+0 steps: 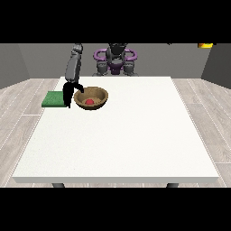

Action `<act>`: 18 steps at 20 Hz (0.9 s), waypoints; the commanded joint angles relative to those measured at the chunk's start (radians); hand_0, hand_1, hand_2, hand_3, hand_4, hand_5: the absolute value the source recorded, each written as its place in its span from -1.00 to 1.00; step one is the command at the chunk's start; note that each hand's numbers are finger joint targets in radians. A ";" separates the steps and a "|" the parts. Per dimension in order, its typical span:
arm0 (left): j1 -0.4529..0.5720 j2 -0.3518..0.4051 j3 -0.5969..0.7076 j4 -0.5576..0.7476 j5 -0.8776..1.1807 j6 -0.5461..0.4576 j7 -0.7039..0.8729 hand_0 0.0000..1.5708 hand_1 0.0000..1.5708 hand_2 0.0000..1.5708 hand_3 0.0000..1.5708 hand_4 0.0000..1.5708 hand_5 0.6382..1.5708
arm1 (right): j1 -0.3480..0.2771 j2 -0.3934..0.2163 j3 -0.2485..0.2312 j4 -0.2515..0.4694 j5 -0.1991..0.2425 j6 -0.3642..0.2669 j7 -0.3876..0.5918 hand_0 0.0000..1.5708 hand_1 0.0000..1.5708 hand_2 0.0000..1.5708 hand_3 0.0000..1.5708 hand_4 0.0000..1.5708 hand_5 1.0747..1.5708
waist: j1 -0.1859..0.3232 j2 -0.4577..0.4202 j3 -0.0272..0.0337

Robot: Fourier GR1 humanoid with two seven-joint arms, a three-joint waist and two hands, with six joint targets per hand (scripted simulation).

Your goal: Pick the cup and pour the ball into the bowl, then pick the bowl and place it on the pad

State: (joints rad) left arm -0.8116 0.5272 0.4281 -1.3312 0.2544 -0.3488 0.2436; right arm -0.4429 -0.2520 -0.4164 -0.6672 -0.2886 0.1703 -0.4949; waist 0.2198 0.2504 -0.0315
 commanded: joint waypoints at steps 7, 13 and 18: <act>0.012 0.052 0.038 -0.024 0.068 -0.031 0.018 -1.00 -1.00 -1.00 -1.00 0.30 0.93 | -0.080 0.013 -0.042 0.132 -0.009 -0.161 0.040 -1.00 -1.00 -1.00 -1.00 -0.22 0.99 | 0.039 0.069 0.0326; 0.006 0.054 0.045 -0.039 0.095 -0.039 0.030 -1.00 -1.00 -1.00 -1.00 0.34 0.91 | 0.051 -0.054 0.007 0.144 0.084 -0.267 0.089 1.00 1.00 1.00 1.00 0.16 0.63 | 0.068 0.080 0.0286; -0.039 0.087 0.065 -0.006 0.104 -0.026 0.046 -1.00 -1.00 -1.00 -1.00 0.45 0.89 | 0.069 -0.092 0.041 0.090 0.117 -0.327 0.111 1.00 1.00 1.00 0.74 0.22 0.86 | 0.038 0.079 0.0277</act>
State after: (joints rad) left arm -0.8328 0.6003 0.4823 -1.3560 0.3544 -0.3817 0.2866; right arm -0.4360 -0.2544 -0.4087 -0.6651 -0.2612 -0.0656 -0.5266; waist 0.2871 0.2845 -0.0324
